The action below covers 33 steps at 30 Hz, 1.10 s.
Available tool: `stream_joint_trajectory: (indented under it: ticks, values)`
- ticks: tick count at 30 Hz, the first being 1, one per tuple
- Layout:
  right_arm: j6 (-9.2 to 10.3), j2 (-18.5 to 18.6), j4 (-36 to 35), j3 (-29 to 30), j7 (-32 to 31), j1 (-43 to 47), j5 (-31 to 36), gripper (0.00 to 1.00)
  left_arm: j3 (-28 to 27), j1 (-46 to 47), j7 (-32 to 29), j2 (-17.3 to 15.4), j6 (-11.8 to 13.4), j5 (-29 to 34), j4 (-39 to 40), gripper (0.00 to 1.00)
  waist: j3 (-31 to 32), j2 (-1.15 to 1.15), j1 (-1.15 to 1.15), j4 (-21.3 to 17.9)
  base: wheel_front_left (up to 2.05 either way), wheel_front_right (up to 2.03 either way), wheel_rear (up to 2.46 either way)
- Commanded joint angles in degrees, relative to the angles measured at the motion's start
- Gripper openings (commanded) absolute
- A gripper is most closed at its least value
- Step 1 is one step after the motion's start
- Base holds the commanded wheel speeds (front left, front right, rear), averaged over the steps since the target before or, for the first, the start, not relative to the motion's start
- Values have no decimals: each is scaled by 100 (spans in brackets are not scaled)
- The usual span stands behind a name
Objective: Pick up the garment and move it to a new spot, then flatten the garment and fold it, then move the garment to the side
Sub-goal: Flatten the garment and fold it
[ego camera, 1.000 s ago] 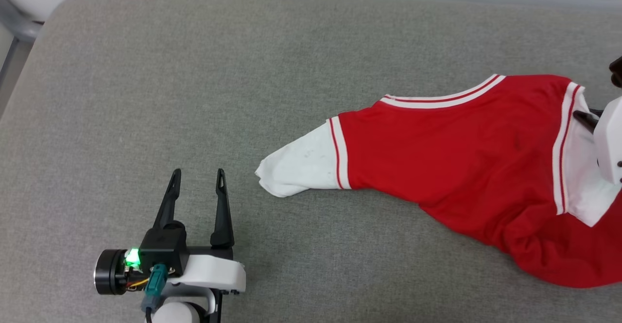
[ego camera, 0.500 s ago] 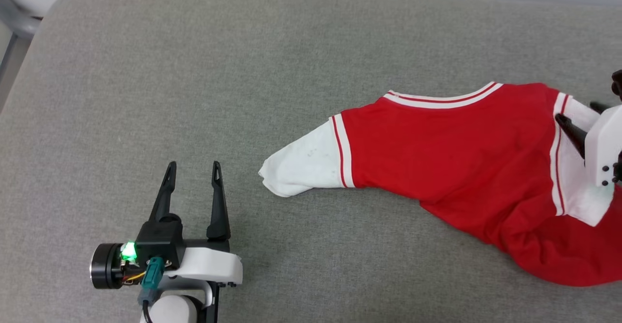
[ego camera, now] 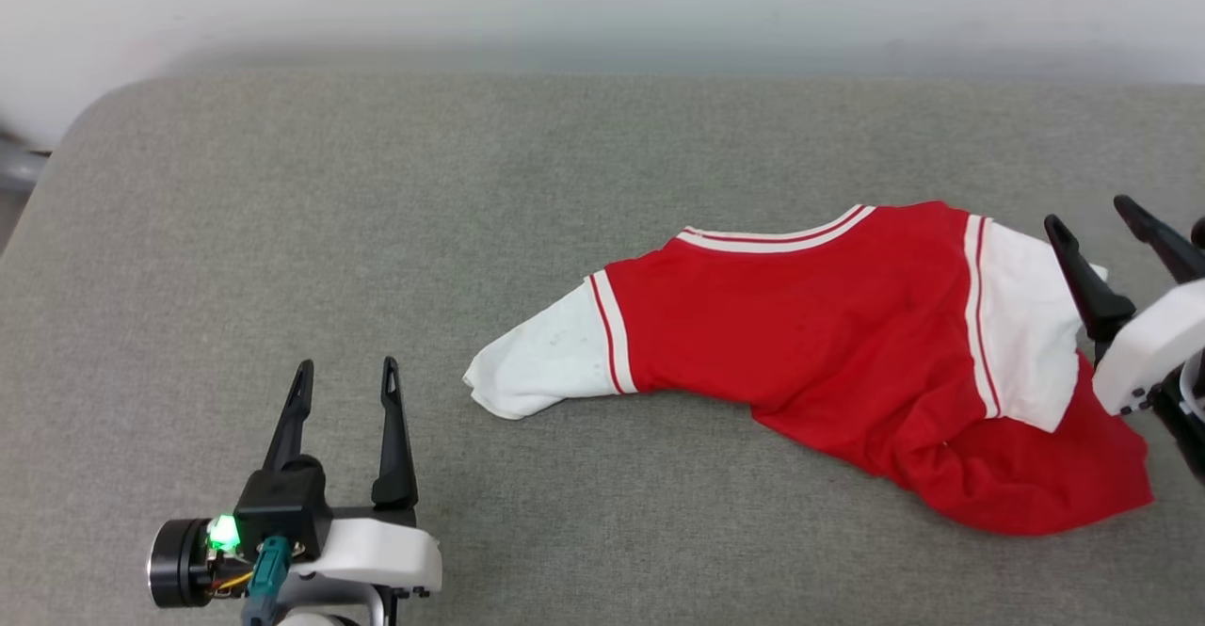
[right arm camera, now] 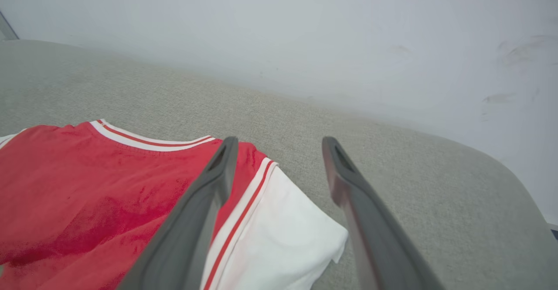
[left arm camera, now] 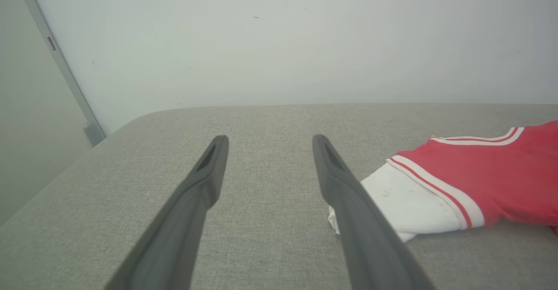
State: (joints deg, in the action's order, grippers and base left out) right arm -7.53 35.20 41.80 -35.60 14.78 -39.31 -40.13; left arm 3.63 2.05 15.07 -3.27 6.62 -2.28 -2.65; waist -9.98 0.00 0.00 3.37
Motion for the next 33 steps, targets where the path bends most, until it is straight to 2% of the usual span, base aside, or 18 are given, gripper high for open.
stream_joint_trajectory:
  ticks: [1,7,11,15,20,23,26,29,33]
  values:
    - [8,-58,-61,103,26,131,51,100,-12,-74,15,-24,-5,16,17,100,85,0,0,-71,0,0,0]
    - [7,-502,-1089,1684,40,1341,840,100,-108,-202,15,-30,-67,-17,52,100,259,0,0,-184,0,0,0]
    - [7,-976,-1860,2571,44,2223,1443,100,-141,-14,15,-144,-275,-60,26,100,350,0,0,-239,0,0,0]
    - [7,-1446,-2617,3076,-122,2936,1899,100,-144,405,15,-349,-621,-160,-140,100,395,0,0,-294,0,0,0]
    - [7,-1862,-3448,3374,-485,3525,2245,100,-80,1240,-171,-688,-1082,-322,-587,100,384,0,0,-403,0,0,0]
    - [7,-1995,-3800,3459,-660,3741,2370,100,75,1740,-659,-913,-1267,-484,-810,100,343,0,0,-481,0,0,0]
    - [7,-2043,-4047,3496,-802,3857,2434,100,304,2182,-1405,-1125,-1365,-778,-1042,100,302,0,0,-548,0,0,0]
    - [7,-2066,-4198,3539,-894,3937,2470,100,638,2518,-2369,-1375,-1399,-1204,-1227,100,271,0,0,-597,0,0,0]
    - [7,-2059,-4291,3567,-964,3961,2495,100,1357,2852,-3631,-1847,-1401,-1892,-1338,100,233,0,0,-638,0,0,0]
